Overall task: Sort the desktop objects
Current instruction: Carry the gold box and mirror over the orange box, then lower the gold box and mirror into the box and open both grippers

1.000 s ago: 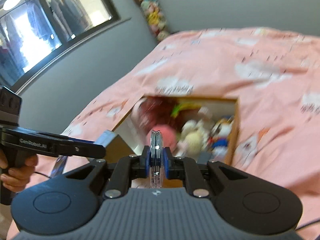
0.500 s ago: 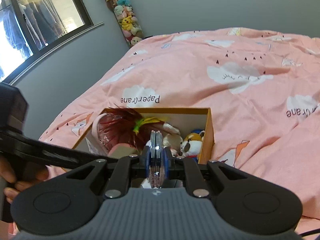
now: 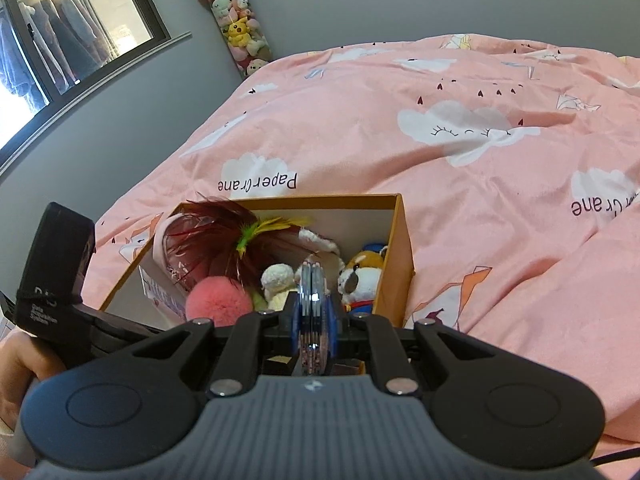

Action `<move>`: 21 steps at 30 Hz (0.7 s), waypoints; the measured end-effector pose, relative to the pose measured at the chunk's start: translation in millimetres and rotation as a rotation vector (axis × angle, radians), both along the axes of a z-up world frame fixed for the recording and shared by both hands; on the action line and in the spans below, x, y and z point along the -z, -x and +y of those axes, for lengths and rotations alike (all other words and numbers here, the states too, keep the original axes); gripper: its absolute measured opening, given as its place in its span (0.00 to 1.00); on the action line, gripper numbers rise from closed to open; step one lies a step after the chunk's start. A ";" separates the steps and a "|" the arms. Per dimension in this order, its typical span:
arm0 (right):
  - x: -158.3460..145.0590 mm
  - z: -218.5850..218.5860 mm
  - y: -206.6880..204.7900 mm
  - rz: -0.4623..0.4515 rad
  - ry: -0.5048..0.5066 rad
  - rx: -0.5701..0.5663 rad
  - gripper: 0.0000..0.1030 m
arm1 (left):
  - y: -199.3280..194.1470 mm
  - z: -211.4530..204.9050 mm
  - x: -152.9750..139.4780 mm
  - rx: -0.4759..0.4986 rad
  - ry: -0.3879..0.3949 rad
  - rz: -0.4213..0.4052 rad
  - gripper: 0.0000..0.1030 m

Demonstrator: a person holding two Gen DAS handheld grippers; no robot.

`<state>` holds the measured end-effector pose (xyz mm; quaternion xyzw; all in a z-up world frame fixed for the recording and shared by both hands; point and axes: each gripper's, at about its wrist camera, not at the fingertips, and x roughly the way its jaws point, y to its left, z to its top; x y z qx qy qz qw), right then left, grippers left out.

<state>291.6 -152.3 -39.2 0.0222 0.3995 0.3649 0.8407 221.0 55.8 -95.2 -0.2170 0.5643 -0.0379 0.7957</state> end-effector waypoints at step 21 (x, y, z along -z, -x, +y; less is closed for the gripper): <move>2.8 43.4 2.5 0.126 -0.066 -0.155 0.14 | 54.1 70.2 -74.0 -0.180 -0.205 -0.176 0.52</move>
